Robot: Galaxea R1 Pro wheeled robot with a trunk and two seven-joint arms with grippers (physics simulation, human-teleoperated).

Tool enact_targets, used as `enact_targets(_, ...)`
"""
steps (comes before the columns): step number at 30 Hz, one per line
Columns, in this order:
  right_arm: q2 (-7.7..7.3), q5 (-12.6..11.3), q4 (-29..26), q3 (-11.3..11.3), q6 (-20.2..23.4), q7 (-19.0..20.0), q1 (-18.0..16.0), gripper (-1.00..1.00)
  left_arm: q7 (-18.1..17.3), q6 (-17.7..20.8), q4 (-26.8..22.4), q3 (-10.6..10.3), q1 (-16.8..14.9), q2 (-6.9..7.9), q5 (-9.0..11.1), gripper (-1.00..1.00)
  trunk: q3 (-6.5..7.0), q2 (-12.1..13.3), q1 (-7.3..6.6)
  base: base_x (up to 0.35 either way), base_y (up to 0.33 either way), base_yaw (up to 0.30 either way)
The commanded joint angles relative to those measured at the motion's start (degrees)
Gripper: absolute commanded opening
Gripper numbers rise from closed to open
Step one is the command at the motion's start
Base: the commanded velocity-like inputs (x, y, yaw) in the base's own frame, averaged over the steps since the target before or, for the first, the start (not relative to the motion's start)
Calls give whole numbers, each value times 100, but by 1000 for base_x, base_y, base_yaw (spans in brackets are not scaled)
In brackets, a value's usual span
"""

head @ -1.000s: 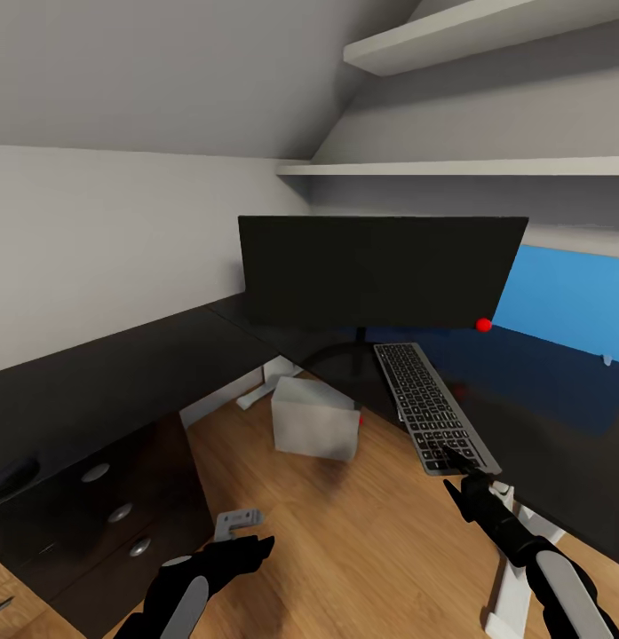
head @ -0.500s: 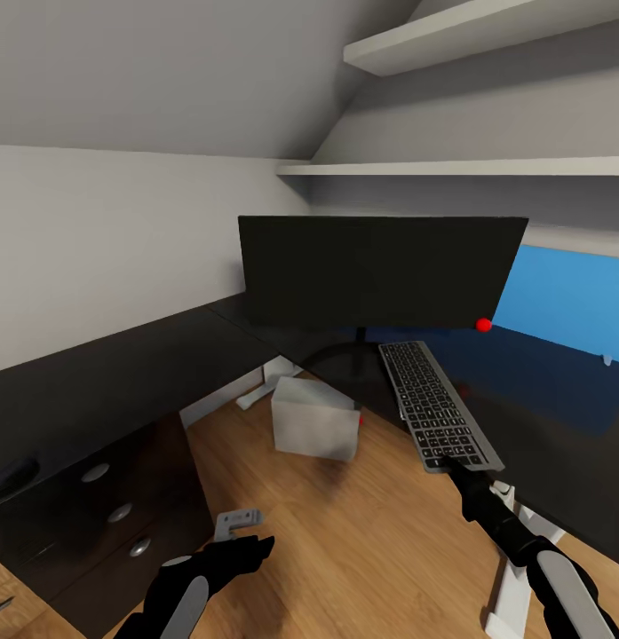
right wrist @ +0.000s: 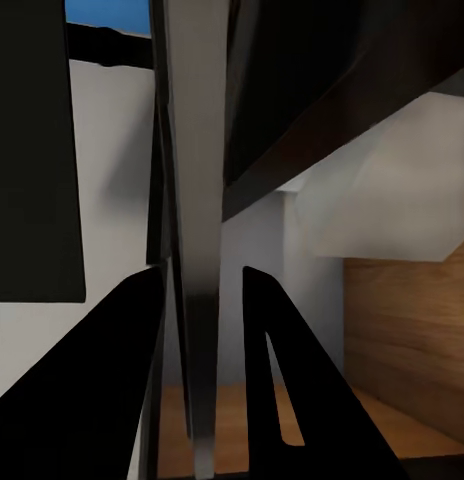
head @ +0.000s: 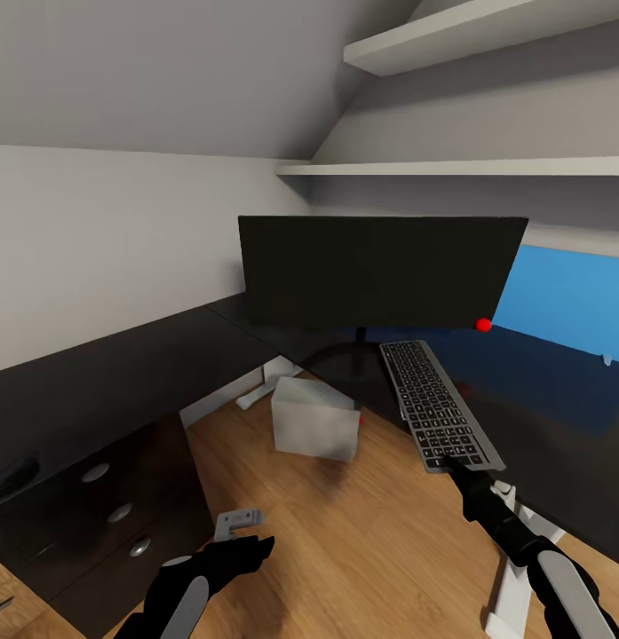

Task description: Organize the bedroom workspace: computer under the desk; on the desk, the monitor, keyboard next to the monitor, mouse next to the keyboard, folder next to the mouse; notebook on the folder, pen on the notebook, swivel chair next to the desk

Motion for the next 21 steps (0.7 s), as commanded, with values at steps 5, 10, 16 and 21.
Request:
enact_targets(5, 1, -5, 0, -21, 36, 2, -4, -100, 56, 7, -7, -14, -3, 6, 64, 100, -5, -3, -1, 0, 0, 0)
enact_targets(10, 1, -11, 0, -20, 38, 5, -4, -100, 60, 4, -4, -14, -2, 6, 64, 100, 30, 78, -44, 0, 0, 0)
enact_targets(16, 1, -12, -4, -23, 42, 5, -4, -100, 64, 1, -3, -14, -4, 6, 66, 100, 66, 158, -88, 0, 0, 0)
enact_targets(21, 1, -11, -8, -36, 37, 5, -4, -100, 64, -3, -4, -14, -4, 6, 64, 100, 138, 318, -176, 0, 0, 0)
